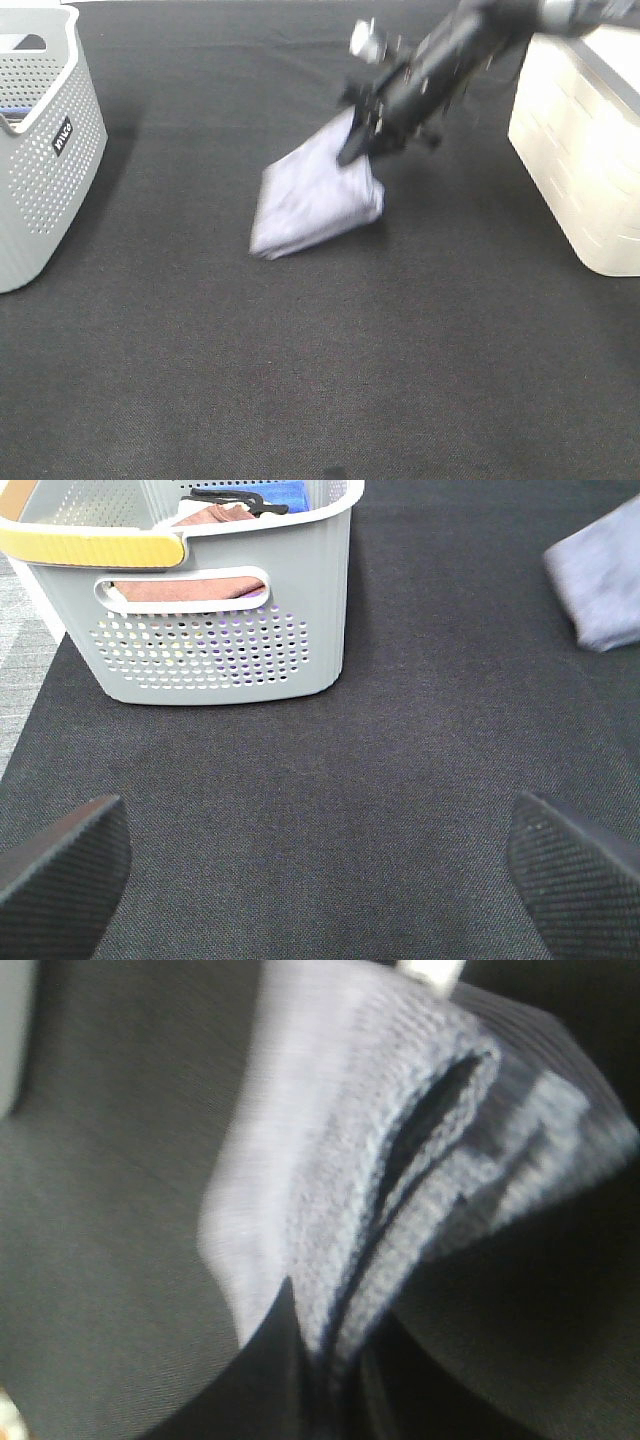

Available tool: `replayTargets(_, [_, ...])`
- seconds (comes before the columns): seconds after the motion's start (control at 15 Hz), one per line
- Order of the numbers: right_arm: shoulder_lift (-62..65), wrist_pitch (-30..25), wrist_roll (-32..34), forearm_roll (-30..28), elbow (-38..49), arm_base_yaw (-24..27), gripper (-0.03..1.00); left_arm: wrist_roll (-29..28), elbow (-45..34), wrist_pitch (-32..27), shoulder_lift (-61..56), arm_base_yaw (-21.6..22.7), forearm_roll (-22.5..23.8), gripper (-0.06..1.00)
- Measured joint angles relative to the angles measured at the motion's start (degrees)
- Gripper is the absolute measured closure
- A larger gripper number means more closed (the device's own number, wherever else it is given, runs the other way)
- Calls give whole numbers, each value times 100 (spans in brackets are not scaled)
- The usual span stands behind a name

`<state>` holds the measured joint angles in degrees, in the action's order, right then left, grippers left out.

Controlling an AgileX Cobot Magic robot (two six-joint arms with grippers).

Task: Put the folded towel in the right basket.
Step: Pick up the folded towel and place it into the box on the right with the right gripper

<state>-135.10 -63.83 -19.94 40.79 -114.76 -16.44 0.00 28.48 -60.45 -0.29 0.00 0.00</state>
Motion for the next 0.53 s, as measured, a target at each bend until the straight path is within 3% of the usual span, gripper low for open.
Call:
replayTargets(0.27, [1226, -23, -17, -504, -6, 0, 91, 0, 0, 0, 0, 0, 0, -3])
replayTargets(0.53, [2160, -52, 80, -1450, -6, 23, 91, 0, 0, 0, 0, 0, 0, -3])
